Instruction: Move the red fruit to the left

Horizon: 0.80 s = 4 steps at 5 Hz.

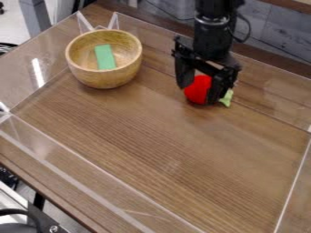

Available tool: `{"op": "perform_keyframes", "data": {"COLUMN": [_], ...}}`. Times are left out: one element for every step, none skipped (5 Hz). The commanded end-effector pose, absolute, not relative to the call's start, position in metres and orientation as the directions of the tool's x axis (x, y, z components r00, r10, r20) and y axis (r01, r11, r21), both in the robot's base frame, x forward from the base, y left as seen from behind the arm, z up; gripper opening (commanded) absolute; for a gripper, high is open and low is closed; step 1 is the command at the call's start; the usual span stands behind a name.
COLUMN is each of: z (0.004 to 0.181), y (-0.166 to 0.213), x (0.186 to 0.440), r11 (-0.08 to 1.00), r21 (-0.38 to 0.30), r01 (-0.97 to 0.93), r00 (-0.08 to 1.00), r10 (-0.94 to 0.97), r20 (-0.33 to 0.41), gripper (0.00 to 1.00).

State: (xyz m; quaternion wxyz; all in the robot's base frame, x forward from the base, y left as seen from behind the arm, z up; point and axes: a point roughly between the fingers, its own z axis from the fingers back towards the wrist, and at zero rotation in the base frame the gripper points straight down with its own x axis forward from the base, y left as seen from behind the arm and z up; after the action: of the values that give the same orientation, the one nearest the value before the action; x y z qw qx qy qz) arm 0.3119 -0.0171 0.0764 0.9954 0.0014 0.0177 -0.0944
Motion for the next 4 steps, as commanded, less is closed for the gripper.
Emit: {"op": "perform_keyframes", "data": {"z": [0.084,0.083,0.07,0.06], "y": [-0.012,-0.009,-0.015,-0.021], "x": [0.325,0.331,0.33,0.328], "r11": [0.979,0.976,0.973,0.972], "r21": [0.01,0.012,0.009,0.008], "r01": [0.203,0.217,0.231,0.235], "r00": [0.979,0.975,0.971,0.97], "r10": [-0.203,-0.217,-0.231,-0.235], "r20": [0.028,0.046,0.053,0.062], "gripper": [1.0,1.0,1.0,1.0]}}
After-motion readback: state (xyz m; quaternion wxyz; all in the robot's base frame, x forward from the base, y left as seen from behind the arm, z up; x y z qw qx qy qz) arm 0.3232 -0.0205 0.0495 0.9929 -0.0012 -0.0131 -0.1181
